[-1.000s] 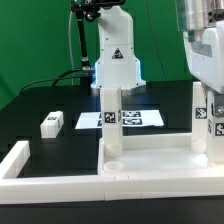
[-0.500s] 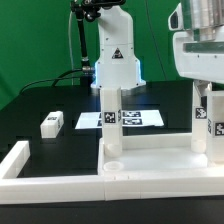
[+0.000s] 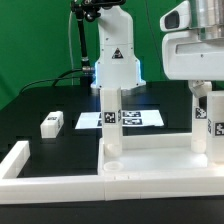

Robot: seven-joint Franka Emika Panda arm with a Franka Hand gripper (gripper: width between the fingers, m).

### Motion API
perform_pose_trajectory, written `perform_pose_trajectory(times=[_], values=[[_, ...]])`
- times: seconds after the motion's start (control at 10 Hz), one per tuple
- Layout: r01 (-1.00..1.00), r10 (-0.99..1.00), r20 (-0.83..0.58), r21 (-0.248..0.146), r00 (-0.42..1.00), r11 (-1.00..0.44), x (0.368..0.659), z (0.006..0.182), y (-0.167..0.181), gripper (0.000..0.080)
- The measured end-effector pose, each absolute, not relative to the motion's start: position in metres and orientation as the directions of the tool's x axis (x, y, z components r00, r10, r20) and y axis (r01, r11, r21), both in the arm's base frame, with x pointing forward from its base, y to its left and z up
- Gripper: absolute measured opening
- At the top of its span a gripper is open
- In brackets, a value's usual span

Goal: Assemble desk

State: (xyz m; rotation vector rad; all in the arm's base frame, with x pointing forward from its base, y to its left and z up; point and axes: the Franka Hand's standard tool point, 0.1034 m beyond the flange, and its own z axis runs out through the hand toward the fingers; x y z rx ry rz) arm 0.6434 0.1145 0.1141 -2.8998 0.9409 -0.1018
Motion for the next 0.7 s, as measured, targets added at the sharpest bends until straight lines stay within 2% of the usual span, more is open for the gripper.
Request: perform_pose_trajectory(times=[0.1, 0.4, 0.6, 0.7], values=[[-0.372, -0.379, 0.056, -0.099, 0.924, -0.923, 0.6436, 0.1116, 0.1136, 0.0649], [-0.328, -0.338, 0.1, -0.107, 0.936, -0.939, 0.6428, 0.1106, 0.1167, 0.0649], [-0.345, -0.356, 0.098, -0.109, 0.929, -0.932, 0.6429, 0.1102, 0.1163, 0.039], [-0.42, -0.43, 0.09, -0.111, 0.899, -0.901, 0.6424, 0.1095, 0.1128, 0.03]])
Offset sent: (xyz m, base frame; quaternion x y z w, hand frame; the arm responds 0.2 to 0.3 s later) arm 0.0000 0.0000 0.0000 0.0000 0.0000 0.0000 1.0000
